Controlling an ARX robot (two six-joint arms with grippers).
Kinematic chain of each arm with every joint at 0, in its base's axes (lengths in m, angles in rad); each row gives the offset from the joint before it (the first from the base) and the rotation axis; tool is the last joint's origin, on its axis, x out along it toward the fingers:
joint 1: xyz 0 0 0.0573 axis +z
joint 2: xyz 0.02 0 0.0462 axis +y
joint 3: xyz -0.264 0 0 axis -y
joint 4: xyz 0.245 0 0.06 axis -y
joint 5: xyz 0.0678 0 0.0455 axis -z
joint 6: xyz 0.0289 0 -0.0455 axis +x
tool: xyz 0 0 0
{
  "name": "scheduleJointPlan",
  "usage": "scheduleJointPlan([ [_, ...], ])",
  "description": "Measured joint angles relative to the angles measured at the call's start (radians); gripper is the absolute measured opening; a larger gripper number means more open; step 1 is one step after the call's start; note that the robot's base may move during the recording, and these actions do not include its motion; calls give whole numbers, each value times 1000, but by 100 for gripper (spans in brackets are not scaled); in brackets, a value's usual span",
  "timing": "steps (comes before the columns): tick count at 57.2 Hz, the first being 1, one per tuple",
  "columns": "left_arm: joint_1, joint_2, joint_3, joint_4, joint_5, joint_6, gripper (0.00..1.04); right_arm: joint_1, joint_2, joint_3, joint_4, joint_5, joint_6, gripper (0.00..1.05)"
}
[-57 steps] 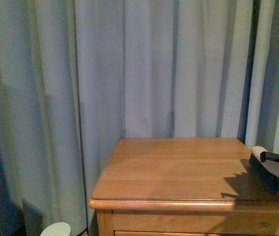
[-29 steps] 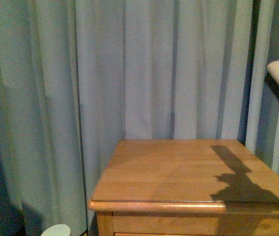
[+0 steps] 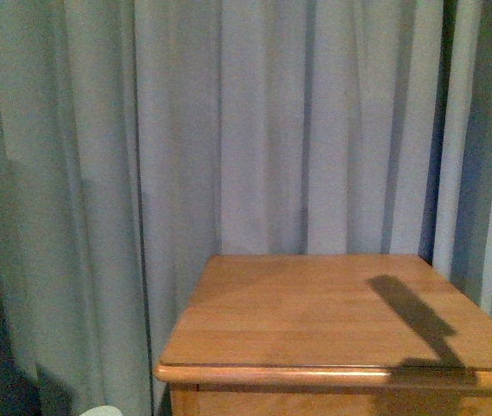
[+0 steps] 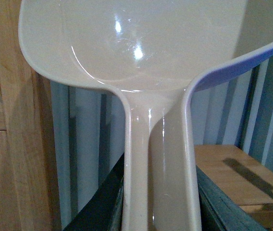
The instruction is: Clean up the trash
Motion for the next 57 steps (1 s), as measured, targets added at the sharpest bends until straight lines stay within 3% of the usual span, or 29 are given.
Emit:
scheduleJointPlan([
  [15,0,0,0,0,0,0,27,111,-160,-62,-5,128,-72,21],
  [57,3,-1,-4,0,-3,-1,27,124,-165,-68,-2,132,-86,21],
])
